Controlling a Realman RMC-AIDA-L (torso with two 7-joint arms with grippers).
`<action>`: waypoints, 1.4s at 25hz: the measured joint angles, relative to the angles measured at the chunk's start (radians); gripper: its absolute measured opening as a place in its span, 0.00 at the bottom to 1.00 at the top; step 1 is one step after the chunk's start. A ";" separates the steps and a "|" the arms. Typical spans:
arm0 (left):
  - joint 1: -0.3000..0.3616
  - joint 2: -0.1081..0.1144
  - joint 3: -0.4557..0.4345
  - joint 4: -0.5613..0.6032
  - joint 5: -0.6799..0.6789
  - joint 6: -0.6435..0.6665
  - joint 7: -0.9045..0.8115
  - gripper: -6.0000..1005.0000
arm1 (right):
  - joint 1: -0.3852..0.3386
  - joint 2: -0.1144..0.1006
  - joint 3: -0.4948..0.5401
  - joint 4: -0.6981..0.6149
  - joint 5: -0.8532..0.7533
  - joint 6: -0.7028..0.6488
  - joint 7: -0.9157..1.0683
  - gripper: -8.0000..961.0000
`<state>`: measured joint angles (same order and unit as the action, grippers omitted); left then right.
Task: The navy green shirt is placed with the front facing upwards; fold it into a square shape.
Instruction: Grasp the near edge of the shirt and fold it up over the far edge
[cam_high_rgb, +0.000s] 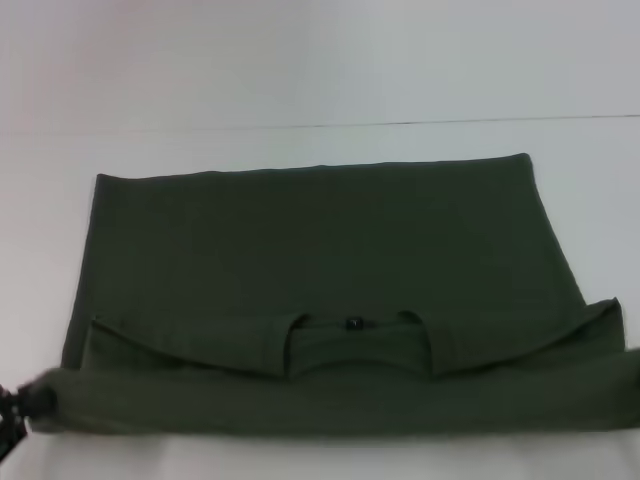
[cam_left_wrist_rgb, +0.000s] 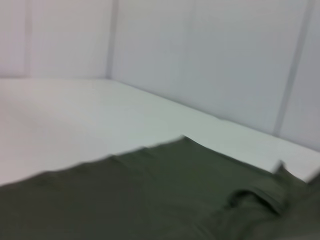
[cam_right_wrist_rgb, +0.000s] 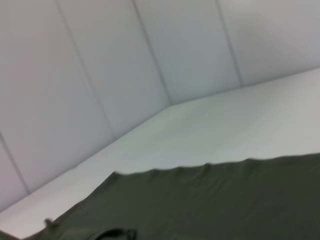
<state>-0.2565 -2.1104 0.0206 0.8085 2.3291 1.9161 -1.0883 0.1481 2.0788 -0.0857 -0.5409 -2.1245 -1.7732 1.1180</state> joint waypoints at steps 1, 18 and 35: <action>-0.003 0.002 -0.009 -0.006 -0.002 -0.007 -0.005 0.10 | 0.007 -0.003 0.018 0.000 0.000 0.001 0.015 0.07; -0.091 0.000 -0.068 -0.123 -0.047 -0.233 -0.086 0.10 | 0.223 -0.030 0.028 -0.012 -0.004 0.164 0.245 0.07; -0.201 -0.015 -0.058 -0.138 -0.175 -0.366 -0.137 0.11 | 0.378 -0.038 -0.011 -0.028 0.004 0.358 0.311 0.07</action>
<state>-0.4580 -2.1251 -0.0374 0.6705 2.1539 1.5504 -1.2254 0.5258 2.0411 -0.0967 -0.5691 -2.1201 -1.4153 1.4293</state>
